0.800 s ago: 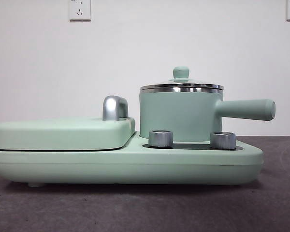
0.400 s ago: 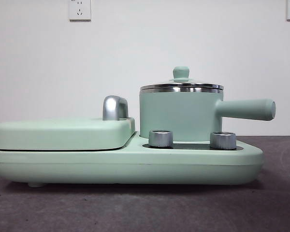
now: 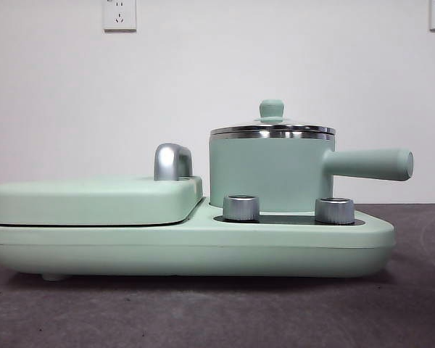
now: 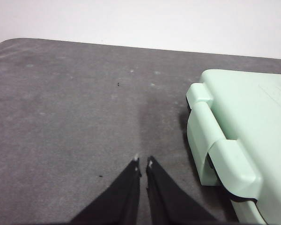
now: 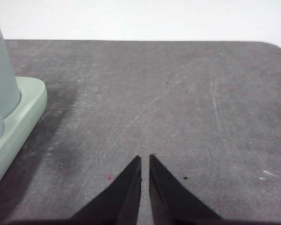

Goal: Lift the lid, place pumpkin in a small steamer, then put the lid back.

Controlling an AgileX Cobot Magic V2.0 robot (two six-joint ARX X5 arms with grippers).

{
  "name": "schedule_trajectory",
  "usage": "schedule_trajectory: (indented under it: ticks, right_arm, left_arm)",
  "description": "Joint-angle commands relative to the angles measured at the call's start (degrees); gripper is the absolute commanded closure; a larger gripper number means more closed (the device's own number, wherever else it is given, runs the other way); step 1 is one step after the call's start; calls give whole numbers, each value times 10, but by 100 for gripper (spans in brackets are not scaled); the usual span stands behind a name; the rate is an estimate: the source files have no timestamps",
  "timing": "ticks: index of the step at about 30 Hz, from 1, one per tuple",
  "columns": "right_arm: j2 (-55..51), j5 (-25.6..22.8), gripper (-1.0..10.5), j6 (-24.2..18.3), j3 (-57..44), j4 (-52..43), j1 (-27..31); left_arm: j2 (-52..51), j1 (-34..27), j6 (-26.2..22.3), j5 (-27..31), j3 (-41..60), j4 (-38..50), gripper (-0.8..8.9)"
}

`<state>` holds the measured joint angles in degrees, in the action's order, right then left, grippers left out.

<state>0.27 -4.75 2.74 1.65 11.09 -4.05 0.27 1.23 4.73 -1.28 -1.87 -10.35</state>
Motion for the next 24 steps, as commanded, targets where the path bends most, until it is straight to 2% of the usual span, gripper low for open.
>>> schedule_trajectory:
  ticks: [1, 24]
  right_arm:
    - [-1, -3, 922, -11, -5, -3, 5]
    - [-1, -2, 926, -19, -6, -24, 14]
  left_arm:
    - [-1, -1, 3, 2, 11, -4, 787]
    - [-1, -1, 3, 2, 11, -4, 787]
